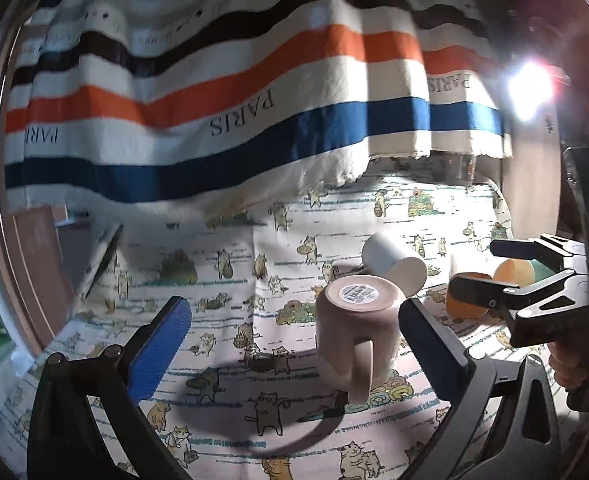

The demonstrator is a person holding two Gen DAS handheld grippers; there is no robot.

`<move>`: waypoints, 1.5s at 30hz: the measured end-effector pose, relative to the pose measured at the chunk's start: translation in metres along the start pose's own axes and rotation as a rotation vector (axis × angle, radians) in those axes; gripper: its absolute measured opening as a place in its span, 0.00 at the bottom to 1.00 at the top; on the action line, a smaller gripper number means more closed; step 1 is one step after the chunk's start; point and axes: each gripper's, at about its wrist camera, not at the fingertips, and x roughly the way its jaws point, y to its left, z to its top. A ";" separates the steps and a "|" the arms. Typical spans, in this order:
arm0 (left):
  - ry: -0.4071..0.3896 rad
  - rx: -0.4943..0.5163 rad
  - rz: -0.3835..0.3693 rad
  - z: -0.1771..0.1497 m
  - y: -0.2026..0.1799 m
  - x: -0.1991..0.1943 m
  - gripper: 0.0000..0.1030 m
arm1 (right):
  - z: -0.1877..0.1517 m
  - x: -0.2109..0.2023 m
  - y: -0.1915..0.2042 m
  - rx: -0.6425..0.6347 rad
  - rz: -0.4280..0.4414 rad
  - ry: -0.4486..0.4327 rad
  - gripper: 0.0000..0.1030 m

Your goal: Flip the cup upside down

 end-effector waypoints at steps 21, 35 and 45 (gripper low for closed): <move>0.047 -0.069 0.001 -0.016 0.012 0.007 1.00 | -0.018 -0.013 0.011 -0.006 -0.013 -0.123 1.00; 0.050 -0.082 0.037 -0.018 0.015 0.008 1.00 | -0.018 -0.012 0.009 0.000 -0.015 -0.117 1.00; 0.047 -0.084 0.044 -0.017 0.017 0.008 1.00 | -0.018 -0.009 0.010 -0.002 -0.010 -0.106 1.00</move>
